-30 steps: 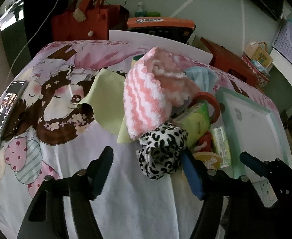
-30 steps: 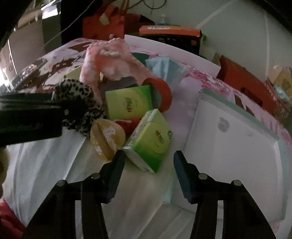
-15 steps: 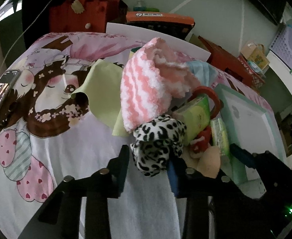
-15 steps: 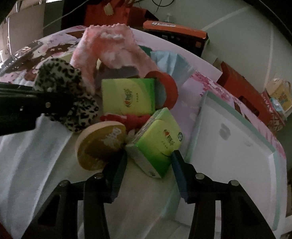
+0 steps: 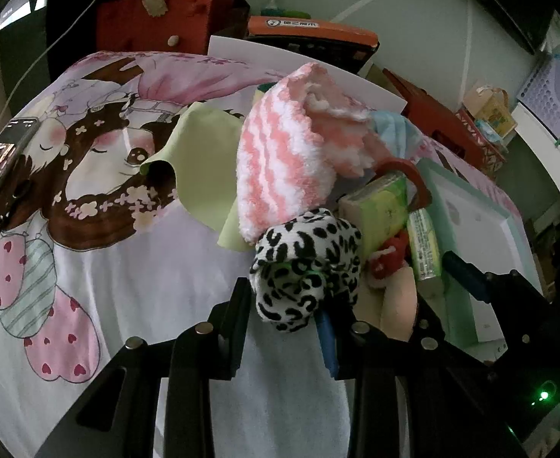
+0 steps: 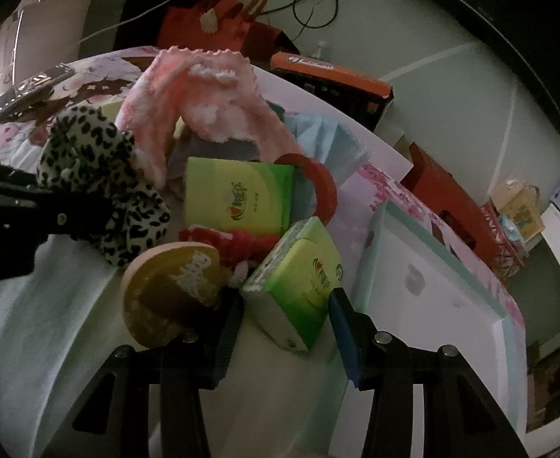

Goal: Organize soft objects
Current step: 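Close left tool on leopard scrunchie while right tool grasps green tissue pack, then carry both items over the mint tray and open both tools to drop them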

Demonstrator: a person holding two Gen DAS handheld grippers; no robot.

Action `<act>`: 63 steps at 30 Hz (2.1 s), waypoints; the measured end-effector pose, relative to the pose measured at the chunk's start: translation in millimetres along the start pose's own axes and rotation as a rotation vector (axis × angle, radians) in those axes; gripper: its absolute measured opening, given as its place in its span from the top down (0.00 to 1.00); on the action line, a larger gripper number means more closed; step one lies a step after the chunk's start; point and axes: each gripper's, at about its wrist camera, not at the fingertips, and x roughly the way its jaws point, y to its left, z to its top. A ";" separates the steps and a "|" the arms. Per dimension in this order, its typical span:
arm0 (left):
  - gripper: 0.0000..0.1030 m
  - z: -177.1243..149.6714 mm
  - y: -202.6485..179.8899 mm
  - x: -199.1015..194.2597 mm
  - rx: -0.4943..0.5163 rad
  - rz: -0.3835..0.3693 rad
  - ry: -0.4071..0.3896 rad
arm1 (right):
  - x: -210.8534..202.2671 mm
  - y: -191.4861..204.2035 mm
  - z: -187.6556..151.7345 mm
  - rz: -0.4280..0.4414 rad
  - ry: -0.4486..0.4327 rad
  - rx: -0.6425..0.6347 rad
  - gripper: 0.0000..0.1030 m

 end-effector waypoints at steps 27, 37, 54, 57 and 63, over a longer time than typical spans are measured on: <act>0.83 6.9 -15.1 -43.7 0.054 0.047 -0.081 | -56.6 -49.8 15.7 0.029 -0.113 0.183 0.74; 0.83 14.7 -60.0 -65.7 0.163 0.056 -0.109 | -71.7 -96.9 2.8 -0.019 -0.124 0.294 0.74; 0.83 22.0 -200.0 -14.2 0.399 -0.039 -0.058 | -55.7 -227.9 -80.3 -0.255 0.054 0.468 0.74; 0.82 23.4 -216.5 -2.1 0.419 -0.046 -0.048 | -51.9 -241.8 -93.5 -0.273 0.091 0.496 0.74; 0.82 18.1 -237.3 19.7 0.452 -0.053 -0.021 | -42.8 -249.6 -108.6 -0.288 0.146 0.516 0.74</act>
